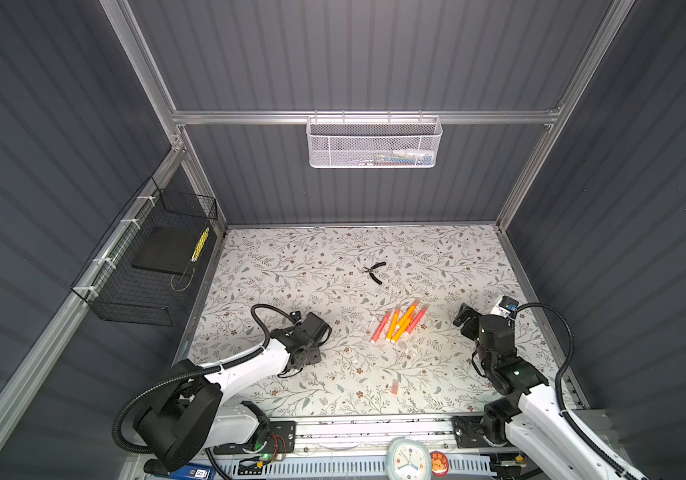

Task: Insert the pens into the pen caps
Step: 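Move the left gripper to the purple marker and grasp it, then lift the purple marker tip-up with the left gripper toward the right gripper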

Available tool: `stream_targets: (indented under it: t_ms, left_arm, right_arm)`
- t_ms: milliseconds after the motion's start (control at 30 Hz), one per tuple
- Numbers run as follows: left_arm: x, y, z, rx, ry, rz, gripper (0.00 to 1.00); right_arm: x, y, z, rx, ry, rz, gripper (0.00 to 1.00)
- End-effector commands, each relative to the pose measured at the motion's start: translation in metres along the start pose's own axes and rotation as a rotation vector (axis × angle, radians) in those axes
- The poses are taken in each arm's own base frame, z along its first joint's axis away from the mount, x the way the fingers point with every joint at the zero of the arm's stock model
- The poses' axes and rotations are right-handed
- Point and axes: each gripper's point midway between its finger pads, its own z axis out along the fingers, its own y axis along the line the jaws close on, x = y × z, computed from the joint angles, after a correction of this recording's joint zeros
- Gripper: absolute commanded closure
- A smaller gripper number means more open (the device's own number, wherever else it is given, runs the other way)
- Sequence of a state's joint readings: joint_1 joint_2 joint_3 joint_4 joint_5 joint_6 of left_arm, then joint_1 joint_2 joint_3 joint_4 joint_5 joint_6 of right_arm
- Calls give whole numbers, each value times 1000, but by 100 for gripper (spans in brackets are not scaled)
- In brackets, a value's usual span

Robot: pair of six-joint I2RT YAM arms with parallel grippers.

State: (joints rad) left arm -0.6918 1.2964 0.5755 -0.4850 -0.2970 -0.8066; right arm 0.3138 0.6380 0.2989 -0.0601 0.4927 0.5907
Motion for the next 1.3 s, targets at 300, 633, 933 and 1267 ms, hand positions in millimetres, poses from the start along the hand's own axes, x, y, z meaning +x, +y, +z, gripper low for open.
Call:
stream_targets:
  t_ms: [300, 633, 933, 1267]
  left_arm:
    - [27, 11, 2, -15, 115, 37, 59]
    - [40, 4, 11, 19, 172, 43, 76]
    - [38, -6, 12, 63, 177, 56, 90]
    - [7, -46, -10, 250, 35, -12, 99]
  right_arm:
    - [-3, 1, -1, 4, 0, -1, 1]
    - [-3, 1, 0, 5, 4, -3, 1]
    - [-3, 1, 0, 7, 3, -3, 1]
    - [-4, 1, -1, 2, -2, 0, 1]
